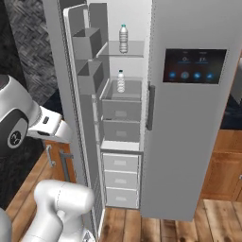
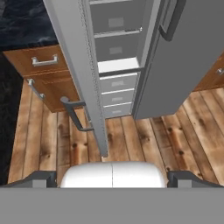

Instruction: Take the bottled waters from the counter and place them in the freezer to freeze. Close the freezer door after placing the bottles.

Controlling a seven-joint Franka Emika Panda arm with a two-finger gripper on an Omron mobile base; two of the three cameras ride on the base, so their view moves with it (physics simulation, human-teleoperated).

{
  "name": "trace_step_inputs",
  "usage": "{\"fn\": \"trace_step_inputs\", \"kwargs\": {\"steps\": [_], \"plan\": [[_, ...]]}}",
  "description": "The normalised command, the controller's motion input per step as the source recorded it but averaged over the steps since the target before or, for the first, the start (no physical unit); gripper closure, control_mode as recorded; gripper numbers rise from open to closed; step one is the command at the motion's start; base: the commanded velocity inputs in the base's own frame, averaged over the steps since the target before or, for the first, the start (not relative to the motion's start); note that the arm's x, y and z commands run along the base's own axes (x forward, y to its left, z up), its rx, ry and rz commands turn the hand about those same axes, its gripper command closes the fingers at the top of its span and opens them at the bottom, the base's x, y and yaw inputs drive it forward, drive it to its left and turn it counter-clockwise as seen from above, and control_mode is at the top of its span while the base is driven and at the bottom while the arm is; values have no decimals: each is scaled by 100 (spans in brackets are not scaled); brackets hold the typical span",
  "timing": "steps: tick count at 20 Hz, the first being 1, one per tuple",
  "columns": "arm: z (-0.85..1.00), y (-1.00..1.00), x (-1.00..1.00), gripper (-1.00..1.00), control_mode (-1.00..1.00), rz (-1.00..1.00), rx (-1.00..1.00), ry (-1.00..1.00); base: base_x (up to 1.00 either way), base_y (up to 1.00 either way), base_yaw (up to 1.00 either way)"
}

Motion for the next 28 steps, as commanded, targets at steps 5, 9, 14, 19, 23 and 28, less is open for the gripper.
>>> {"fn": "trace_step_inputs", "kwargs": {"steps": [5, 9, 14, 19, 23, 28], "plan": [[0, 0, 0, -100, 100, 0, 0, 0, 18, 21, 0], [0, 10, 4, -100, -100, 0, 0, 0, 13, 30, 0], [0, 45, 21, -100, -100, -7, -3, -5, 0, 0, 0], [0, 29, 48, -100, -100, -2, -4, -4, 0, 0, 0], [0, 51, 64, -100, -100, -15, -11, -9, 0, 0, 0], [-6, 28, 91, -100, -100, -34, -19, -7, 0, 0, 0]]}}
